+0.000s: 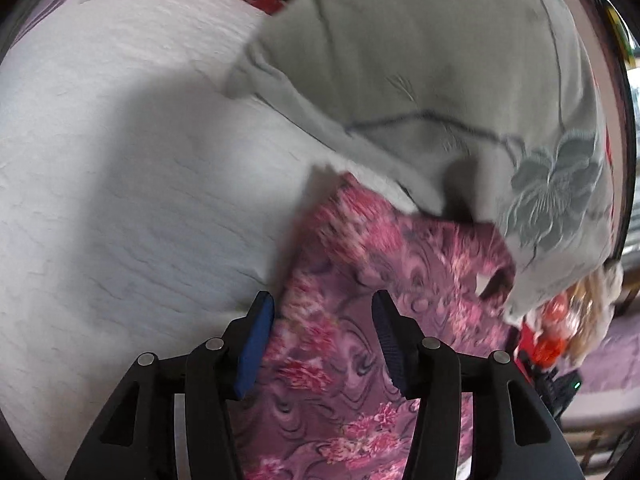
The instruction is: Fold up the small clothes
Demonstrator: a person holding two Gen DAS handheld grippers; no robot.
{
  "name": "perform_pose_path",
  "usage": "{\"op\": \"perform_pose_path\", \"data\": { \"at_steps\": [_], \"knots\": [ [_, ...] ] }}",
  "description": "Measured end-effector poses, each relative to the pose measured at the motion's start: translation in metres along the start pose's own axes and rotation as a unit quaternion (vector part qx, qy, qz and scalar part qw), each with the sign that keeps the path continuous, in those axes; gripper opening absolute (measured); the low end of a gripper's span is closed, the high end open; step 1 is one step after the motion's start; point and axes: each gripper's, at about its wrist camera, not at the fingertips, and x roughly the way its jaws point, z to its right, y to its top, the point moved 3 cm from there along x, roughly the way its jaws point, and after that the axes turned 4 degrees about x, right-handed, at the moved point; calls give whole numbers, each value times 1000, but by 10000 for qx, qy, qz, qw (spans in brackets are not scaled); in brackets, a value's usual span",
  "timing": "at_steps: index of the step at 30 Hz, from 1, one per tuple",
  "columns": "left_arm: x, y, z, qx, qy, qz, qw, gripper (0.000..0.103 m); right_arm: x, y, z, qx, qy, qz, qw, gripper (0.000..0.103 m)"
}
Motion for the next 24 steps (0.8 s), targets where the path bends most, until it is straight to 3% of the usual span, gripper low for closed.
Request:
{"op": "perform_pose_path", "data": {
  "at_steps": [1, 4, 6, 9, 10, 11, 12, 13, 14, 16, 17, 20, 22, 24],
  "knots": [
    [3, -3, 4, 106, 86, 35, 9999, 48, 4, -3, -7, -267, -125, -20, 9996, 57],
    [14, -3, 16, 537, 559, 120, 9969, 32, 12, -12, -22, -980, -573, 70, 9935, 60],
    [14, -5, 16, 506, 456, 129, 9976, 32, 15, -14, -26, -1211, -712, -27, 9901, 61],
    [18, -5, 17, 502, 325, 117, 9981, 38, 6, -18, -27, -1345, -513, 56, 9896, 62],
    [22, -3, 18, 483, 411, 128, 9979, 37, 6, -19, -28, -1566, -839, 202, 9839, 63],
    [20, -4, 16, 470, 473, 162, 9976, 26, 11, -18, -29, -1761, -1189, 270, 9768, 64],
    [15, -7, 16, 518, 473, 202, 9973, 14, 17, -16, -31, -1856, -1324, 216, 9734, 55],
    [11, -8, 18, 586, 499, 255, 9967, 5, 22, -14, -32, -1924, -1405, 110, 9711, 17],
    [2, -7, 19, 655, 511, 422, 9956, 5, 24, -11, -33, -1918, -1384, 40, 9716, 4],
    [-12, -7, 21, 682, 455, 717, 9940, 4, 12, 0, -37, -1679, -934, 214, 9811, 3],
    [-19, -5, 21, 637, 404, 925, 9929, 3, -4, 8, -40, -1482, -456, 488, 9867, 3],
    [-21, 3, 12, 331, 290, 1094, 9930, 3, -24, 24, -30, -724, 312, 823, 9935, 3],
    [-6, 6, 5, 176, 475, 1008, 9936, 3, -13, 32, -20, -276, 362, 771, 9960, 3],
    [13, 4, 0, 112, 688, 794, 9944, 4, 6, 30, -4, -26, 121, 555, 9984, 4]
  ]
}}
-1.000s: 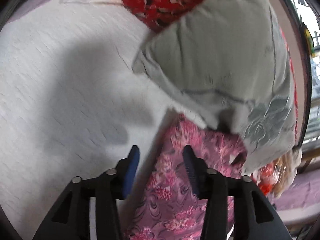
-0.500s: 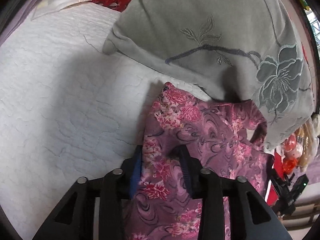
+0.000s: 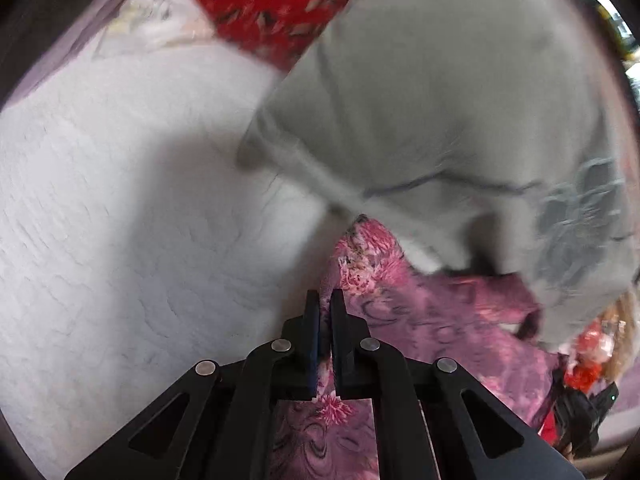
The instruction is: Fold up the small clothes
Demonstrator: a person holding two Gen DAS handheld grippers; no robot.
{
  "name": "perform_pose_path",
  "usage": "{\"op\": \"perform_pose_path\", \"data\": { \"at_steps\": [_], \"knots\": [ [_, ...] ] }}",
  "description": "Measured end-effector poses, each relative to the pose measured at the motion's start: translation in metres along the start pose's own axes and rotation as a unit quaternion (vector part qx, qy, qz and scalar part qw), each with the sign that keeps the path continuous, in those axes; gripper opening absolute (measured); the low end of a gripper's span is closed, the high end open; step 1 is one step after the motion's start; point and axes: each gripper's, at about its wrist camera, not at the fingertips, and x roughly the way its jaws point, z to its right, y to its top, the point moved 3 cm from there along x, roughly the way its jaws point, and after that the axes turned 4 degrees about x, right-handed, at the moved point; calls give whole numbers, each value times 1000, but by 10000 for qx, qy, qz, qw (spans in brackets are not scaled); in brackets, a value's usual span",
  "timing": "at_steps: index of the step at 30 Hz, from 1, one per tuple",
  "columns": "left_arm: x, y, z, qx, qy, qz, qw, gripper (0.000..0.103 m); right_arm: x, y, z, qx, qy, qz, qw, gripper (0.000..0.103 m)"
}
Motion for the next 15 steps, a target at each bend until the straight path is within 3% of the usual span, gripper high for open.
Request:
{"op": "perform_pose_path", "data": {
  "at_steps": [3, 6, 9, 11, 13, 15],
  "knots": [
    [2, -6, 4, 218, 207, 33, 9995, 6, 31, -18, 24, 228, -620, -571, 9962, 4],
    [-21, -14, 5, 283, -162, 44, 9995, 6, 8, -22, 17, 12, -658, -235, 9976, 14],
    [-56, -32, 5, 394, -448, 333, 9977, 6, -26, -30, 1, -285, -42, 29, 9996, 18],
    [-68, -55, 4, 324, -697, 351, 9964, 17, -43, -46, -3, -419, 375, 96, 9984, 32],
    [-63, -77, 3, 312, -604, 141, 9976, 22, -37, -62, 1, -531, 275, -237, 9979, 36],
    [-48, -101, 4, 543, -164, -285, 9980, 21, -11, -85, 11, -693, -249, -942, 9928, 31]
  ]
}}
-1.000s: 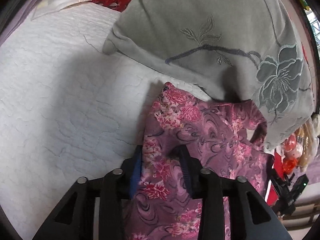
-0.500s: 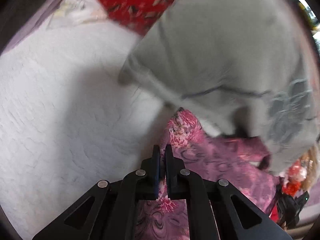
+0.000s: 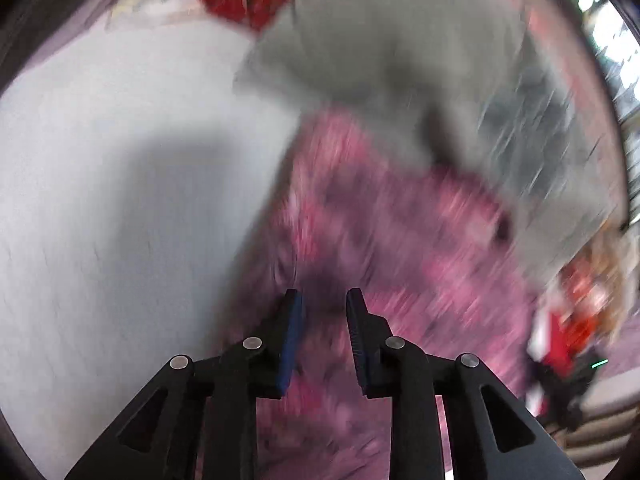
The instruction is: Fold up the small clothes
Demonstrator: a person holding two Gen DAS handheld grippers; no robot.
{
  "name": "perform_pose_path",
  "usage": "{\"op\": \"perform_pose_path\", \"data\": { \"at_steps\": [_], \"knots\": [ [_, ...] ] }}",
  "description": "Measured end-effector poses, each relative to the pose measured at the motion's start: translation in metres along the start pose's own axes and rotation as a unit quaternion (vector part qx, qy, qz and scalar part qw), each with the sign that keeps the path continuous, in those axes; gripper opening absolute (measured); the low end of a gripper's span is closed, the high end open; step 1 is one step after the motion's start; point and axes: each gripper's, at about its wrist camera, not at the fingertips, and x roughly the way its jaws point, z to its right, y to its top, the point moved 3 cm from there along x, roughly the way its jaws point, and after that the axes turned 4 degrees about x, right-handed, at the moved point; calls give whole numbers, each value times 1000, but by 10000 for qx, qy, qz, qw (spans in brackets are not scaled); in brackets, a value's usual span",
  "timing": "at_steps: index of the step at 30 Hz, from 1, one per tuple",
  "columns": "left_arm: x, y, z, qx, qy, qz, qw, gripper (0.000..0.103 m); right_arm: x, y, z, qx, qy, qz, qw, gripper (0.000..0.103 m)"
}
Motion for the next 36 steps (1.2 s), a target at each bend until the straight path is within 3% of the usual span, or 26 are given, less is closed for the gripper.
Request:
{"op": "perform_pose_path", "data": {
  "at_steps": [2, 3, 5, 7, 8, 10, 12, 13, 14, 15, 19, 22, 24, 26, 29, 32, 34, 36],
  "knots": [
    [-11, -13, 9, 456, 411, 249, 9978, 21, -15, -2, -5, -210, -145, 343, 9991, 36],
    [-20, -19, 15, 694, 556, 234, 9958, 21, -24, -3, -5, -138, -136, 275, 9994, 36],
    [-37, -33, 19, 886, 611, 237, 9939, 25, -48, -5, 7, 142, 14, 369, 9992, 36],
    [-51, -45, 20, 955, 611, 306, 9931, 34, -68, -9, 21, 294, -225, 527, 9979, 52],
    [-54, -50, 22, 962, 597, 295, 9931, 43, -75, -17, 32, 364, -340, 547, 9973, 52],
    [-62, -61, 19, 928, 674, 189, 9932, 46, -82, -34, 50, 542, -304, 435, 9971, 52],
    [-52, -71, 14, 865, 770, -74, 9932, 45, -75, -56, 61, 671, -55, 96, 9977, 48],
    [-51, -75, 11, 803, 791, -135, 9935, 44, -76, -63, 60, 559, -2, 108, 9984, 18],
    [-54, -76, 10, 775, 782, -102, 9939, 44, -81, -68, 53, 346, 90, 142, 9993, 3],
    [-57, -77, 10, 757, 785, -91, 9940, 44, -85, -69, 46, 183, 179, 114, 9996, 5],
    [-65, -85, 2, 671, 743, -170, 9948, 44, -115, -61, 45, 108, 129, 715, 9973, 3],
    [-71, -87, -8, 618, 654, -208, 9957, 36, -98, -68, 63, 234, -222, 408, 9986, 3],
    [-80, -86, -17, 398, 393, -258, 9981, 34, -87, -78, 62, 65, -521, 154, 9985, 5],
    [-97, -86, -33, -23, 96, -202, 9997, 34, -101, -77, 53, -8, -707, 356, 9969, 11],
    [-117, -79, -47, -339, 66, 72, 9994, 34, -122, -78, 37, -19, -501, 730, 9961, 11],
    [-121, -78, -48, -413, -58, 66, 9991, 35, -129, -80, 14, -252, -303, 931, 9949, 12],
    [-114, -81, -46, -351, 187, -15, 9992, 36, -117, -84, 6, -365, -360, 801, 9955, 14],
    [-103, -88, -44, -195, 563, -166, 9981, 36, -93, -92, 9, -398, -727, 434, 9956, 19]
  ]
}}
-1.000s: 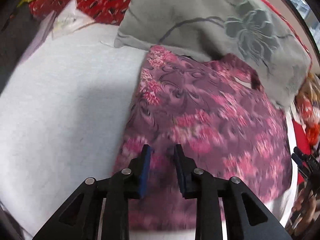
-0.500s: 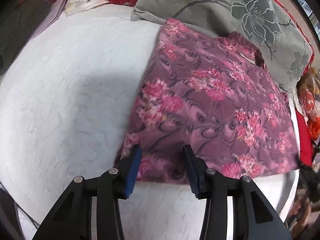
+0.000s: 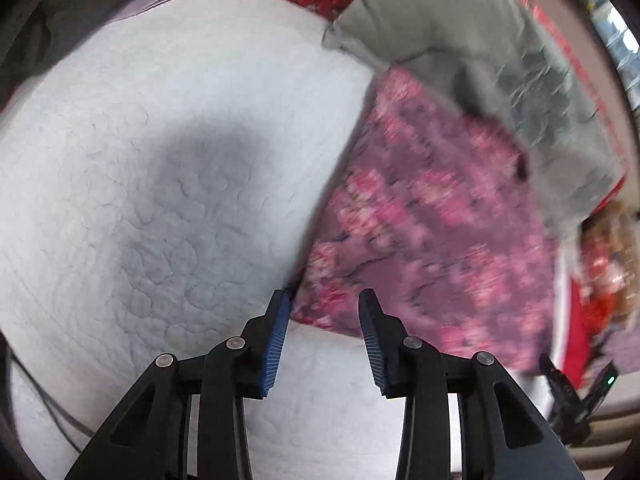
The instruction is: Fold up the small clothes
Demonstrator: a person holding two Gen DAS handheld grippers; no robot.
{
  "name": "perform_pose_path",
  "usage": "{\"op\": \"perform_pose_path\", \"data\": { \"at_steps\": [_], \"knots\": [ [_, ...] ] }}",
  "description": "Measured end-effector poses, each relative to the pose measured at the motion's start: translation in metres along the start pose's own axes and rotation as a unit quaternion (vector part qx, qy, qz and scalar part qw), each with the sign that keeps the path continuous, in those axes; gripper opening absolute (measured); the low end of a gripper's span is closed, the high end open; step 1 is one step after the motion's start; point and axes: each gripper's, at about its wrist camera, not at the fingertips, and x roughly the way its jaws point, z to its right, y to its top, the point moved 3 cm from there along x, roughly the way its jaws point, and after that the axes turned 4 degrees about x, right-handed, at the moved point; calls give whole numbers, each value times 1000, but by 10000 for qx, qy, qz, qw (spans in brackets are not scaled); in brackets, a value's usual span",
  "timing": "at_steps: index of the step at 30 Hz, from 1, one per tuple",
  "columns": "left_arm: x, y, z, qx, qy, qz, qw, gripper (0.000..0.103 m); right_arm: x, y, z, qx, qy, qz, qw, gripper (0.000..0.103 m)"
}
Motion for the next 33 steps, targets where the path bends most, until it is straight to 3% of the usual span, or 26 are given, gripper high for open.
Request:
{"op": "perform_pose_path", "data": {
  "at_steps": [1, 3, 8, 16, 20, 23, 25, 28, 30, 33],
  "knots": [
    [5, -3, 1, 72, 173, -83, 9998, 36, 14, -6, 3, 61, -200, -287, 9994, 18],
    [10, -6, 5, 225, 348, -12, 9991, 36, 14, -10, 7, 257, -102, -166, 9995, 17],
    [7, -10, 13, 436, 556, 102, 9974, 41, 7, -9, 11, 592, -42, -537, 9968, 22],
    [13, -14, 23, 571, 680, 119, 9960, 43, 6, -14, 10, 532, -58, -642, 9965, 26],
    [9, -8, 28, 614, 638, 137, 9960, 43, 2, -2, 12, 615, 201, -731, 9952, 33],
    [-2, 10, 33, 609, 433, 360, 9966, 44, -4, 22, 14, 695, 426, -438, 9957, 34],
    [-5, 35, 42, 624, 263, 471, 9966, 48, -3, 46, 20, 883, 573, -183, 9943, 43],
    [5, 73, 50, 661, 269, 520, 9961, 53, 15, 81, 33, 1159, 556, -42, 9917, 44],
    [21, 102, 55, 639, 405, 439, 9962, 53, 33, 101, 40, 1377, 593, -8, 9887, 44],
    [44, 132, 59, 376, 295, 260, 9985, 53, 65, 127, 46, 1686, 696, 12, 9832, 44]
  ]
}}
